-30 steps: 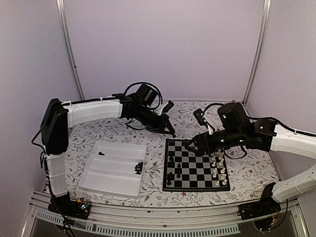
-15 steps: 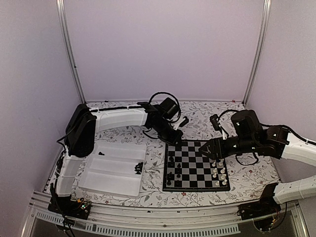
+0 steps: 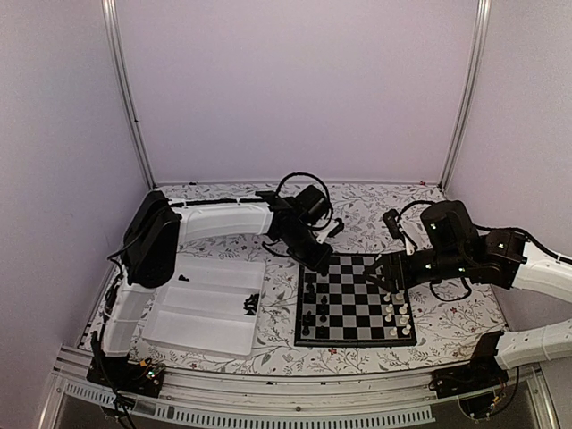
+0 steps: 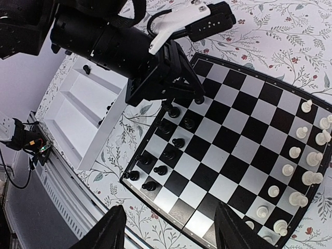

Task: Set up the chess pieces on the board
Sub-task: Place the chess piece on the chessboard, then pick up the chess piece from the storage box.

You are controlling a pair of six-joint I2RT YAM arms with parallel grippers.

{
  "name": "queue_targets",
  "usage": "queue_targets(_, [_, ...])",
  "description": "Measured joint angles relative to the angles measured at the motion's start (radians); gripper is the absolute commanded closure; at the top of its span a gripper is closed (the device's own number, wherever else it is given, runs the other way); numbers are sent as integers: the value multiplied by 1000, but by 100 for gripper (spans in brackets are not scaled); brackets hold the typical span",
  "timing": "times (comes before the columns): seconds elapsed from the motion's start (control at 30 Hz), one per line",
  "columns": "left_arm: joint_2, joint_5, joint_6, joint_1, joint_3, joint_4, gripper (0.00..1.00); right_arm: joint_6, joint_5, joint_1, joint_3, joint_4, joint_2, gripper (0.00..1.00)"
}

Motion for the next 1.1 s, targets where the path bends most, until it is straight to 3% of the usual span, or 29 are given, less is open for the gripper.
queue_targets(0.23, [17,-21,3,-11,0,0,90,7,0,0,-14,-5,-6,39])
queue_targets(0.87, [34,-45,-5,-19,25,-17,73,32,0,0,-66,-8,-36,39])
queue_targets(1.1, [-73,-110,-29,-18,22,-39,68,32,-1,0,-66,0,-32,39])
